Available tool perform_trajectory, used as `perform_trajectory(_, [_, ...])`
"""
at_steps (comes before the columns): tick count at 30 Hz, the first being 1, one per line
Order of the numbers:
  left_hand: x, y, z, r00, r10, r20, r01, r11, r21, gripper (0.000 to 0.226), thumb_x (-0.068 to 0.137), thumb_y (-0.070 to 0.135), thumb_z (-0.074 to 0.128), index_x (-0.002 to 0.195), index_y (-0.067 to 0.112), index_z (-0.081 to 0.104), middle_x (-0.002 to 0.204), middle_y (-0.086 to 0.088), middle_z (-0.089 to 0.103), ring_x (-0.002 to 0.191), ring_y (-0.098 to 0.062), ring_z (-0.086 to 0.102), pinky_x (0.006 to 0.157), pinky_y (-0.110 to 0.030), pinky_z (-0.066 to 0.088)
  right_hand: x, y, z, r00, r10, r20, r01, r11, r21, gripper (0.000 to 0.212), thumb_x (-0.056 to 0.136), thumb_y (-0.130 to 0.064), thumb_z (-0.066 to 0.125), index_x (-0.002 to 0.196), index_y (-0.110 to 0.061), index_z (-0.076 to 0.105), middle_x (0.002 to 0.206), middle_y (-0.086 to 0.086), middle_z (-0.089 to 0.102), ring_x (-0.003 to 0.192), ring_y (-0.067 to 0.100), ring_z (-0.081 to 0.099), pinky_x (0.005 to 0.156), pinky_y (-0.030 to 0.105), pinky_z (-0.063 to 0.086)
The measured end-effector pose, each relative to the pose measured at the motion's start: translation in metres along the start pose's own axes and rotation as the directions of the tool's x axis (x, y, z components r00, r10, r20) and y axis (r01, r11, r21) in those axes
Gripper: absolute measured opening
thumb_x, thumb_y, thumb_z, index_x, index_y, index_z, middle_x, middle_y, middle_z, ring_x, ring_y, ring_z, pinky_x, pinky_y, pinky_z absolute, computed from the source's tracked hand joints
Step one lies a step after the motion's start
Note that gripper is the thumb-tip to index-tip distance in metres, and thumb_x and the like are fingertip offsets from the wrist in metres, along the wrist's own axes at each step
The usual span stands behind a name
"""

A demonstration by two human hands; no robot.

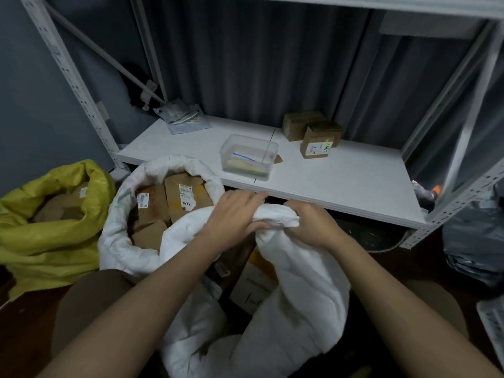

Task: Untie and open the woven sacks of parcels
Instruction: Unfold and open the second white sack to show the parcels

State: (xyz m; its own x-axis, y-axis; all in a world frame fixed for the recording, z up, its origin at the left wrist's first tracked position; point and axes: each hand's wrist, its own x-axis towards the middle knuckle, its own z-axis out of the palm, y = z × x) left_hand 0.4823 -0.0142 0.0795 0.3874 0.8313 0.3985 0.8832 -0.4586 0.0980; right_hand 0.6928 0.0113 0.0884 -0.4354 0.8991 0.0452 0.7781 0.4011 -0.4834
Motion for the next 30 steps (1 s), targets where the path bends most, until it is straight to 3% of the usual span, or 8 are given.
perform_trajectory(4, [0.027,-0.008,-0.019,0.958,-0.197,0.211,0.285,0.750,-0.597,0.020,0.090,0.046,0.052,0.080,0.033,0.063,0.078,0.010,0.064,0.077,-0.010,0.057,0.069,-0.032,0.044,-0.015,-0.017,-0.038,0.984,0.122,0.127,-0.174,0.779,0.603,0.064,0.073,-0.019,0.081,0.127,-0.037,0.050,0.109,-0.010,0.061,0.095,0.007,0.062,0.074,0.017,0.052])
perform_trajectory(7, [0.040,-0.025,-0.031,0.887,-0.377,0.267,0.453,0.592,-0.667,0.029,0.087,0.048,0.060,0.067,0.027,0.063,0.060,0.013,0.057,0.065,-0.009,0.052,0.065,-0.029,0.040,-0.028,-0.020,-0.040,0.968,0.207,0.139,-0.247,0.731,0.636,0.036,0.081,-0.026,0.074,0.115,-0.025,0.063,0.104,-0.007,0.067,0.091,0.008,0.064,0.065,0.010,0.049])
perform_trajectory(12, [0.037,0.002,-0.051,0.897,-0.439,-0.048,0.415,0.875,-0.247,0.042,0.091,0.046,0.052,0.125,0.021,0.053,0.114,-0.004,0.054,0.112,-0.024,0.044,0.092,-0.035,0.036,-0.021,-0.040,-0.039,0.932,0.357,0.062,-0.248,0.503,0.828,0.010,0.091,-0.021,0.063,0.095,-0.019,0.072,0.097,-0.001,0.073,0.090,0.014,0.068,0.081,0.025,0.055])
perform_trajectory(15, [0.013,0.037,-0.071,0.794,-0.595,-0.122,0.442,0.703,-0.557,0.025,0.094,0.040,0.050,0.112,0.023,0.049,0.114,0.003,0.046,0.114,-0.016,0.037,0.093,-0.028,0.033,-0.001,-0.050,-0.041,0.900,0.429,0.072,-0.250,0.374,0.893,0.011,0.091,-0.017,0.063,0.097,-0.012,0.071,0.110,0.010,0.070,0.108,0.025,0.063,0.100,0.039,0.048])
perform_trajectory(20, [0.005,0.070,-0.080,0.746,-0.576,0.334,0.585,0.327,-0.742,0.070,0.092,0.052,0.046,0.149,0.025,0.016,0.154,0.004,0.024,0.141,-0.018,0.025,0.109,-0.027,0.020,0.024,-0.079,-0.027,0.921,0.279,0.272,-0.271,-0.043,0.962,0.031,0.096,-0.010,0.052,0.125,0.001,0.056,0.124,0.024,0.060,0.112,0.036,0.060,0.099,0.048,0.047])
perform_trajectory(22, [0.013,0.071,-0.074,0.741,-0.581,0.336,0.591,0.328,-0.737,0.074,0.096,0.039,0.046,0.152,0.020,0.002,0.159,0.001,0.011,0.145,-0.017,0.014,0.103,-0.021,0.018,0.026,-0.087,-0.026,0.943,0.233,0.238,-0.251,0.026,0.968,0.031,0.097,-0.005,0.048,0.127,-0.007,0.055,0.119,0.020,0.063,0.104,0.030,0.063,0.093,0.041,0.051])
perform_trajectory(26, [0.022,0.063,-0.063,0.667,-0.674,0.316,0.662,0.343,-0.666,0.062,0.100,0.025,0.040,0.152,0.015,0.007,0.159,-0.003,0.012,0.145,-0.018,0.013,0.110,-0.025,0.017,0.007,-0.079,-0.045,0.973,0.198,-0.116,-0.061,0.711,0.701,0.033,0.099,-0.007,0.041,0.127,-0.019,0.053,0.112,-0.001,0.064,0.092,0.000,0.059,0.080,0.010,0.045])
perform_trajectory(30, [0.037,0.068,-0.058,0.686,-0.682,0.252,0.635,0.393,-0.665,0.063,0.099,0.027,0.044,0.152,0.013,0.012,0.158,-0.005,0.018,0.144,-0.020,0.019,0.112,-0.027,0.018,-0.026,-0.067,-0.016,0.956,0.291,-0.035,-0.202,0.741,0.640,0.030,0.101,-0.030,0.041,0.125,-0.021,0.057,0.121,-0.001,0.061,0.106,0.011,0.056,0.096,0.031,0.046])
